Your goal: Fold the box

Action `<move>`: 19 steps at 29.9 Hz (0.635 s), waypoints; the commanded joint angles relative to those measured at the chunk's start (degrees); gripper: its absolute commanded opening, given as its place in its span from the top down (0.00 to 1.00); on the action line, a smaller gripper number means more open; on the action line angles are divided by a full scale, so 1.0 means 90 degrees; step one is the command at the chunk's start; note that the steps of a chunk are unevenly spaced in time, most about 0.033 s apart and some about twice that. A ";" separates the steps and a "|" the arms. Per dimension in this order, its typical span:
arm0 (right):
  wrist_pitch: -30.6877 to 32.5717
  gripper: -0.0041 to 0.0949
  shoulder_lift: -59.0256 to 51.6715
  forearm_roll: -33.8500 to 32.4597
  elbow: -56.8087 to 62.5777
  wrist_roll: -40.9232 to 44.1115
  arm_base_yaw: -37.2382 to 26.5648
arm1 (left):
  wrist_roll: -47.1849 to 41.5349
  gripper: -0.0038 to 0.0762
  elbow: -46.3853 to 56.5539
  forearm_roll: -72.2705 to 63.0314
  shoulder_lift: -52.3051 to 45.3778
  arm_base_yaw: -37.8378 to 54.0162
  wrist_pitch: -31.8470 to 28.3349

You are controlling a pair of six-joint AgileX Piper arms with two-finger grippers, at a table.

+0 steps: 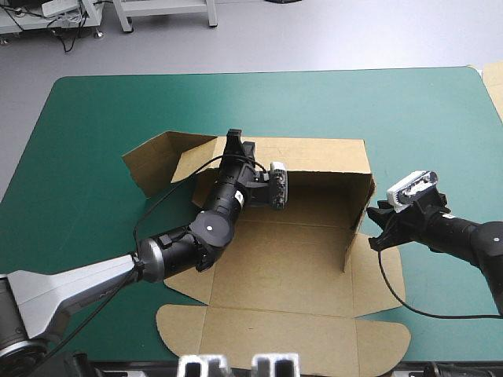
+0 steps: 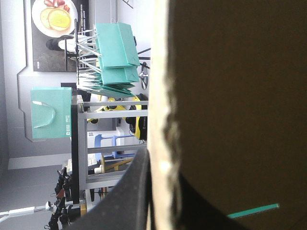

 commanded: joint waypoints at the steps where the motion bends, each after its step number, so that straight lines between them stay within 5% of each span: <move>1: 0.0444 0.55 -0.0128 -0.0124 -0.0365 0.0244 -0.0013 | -0.0110 0.96 -0.0177 0.0357 -0.0133 -0.0011 0.0122; 10: 0.0184 0.52 0.0184 0.0010 -0.0404 -0.1429 -0.0013 | -0.0110 0.96 -0.0177 0.0635 -0.0107 -0.0011 0.0125; 19: 0.0492 0.52 0.1038 0.1698 -0.0432 -0.2168 -0.0013 | -0.0126 0.96 -0.0177 0.0689 -0.0107 -0.0011 -0.0014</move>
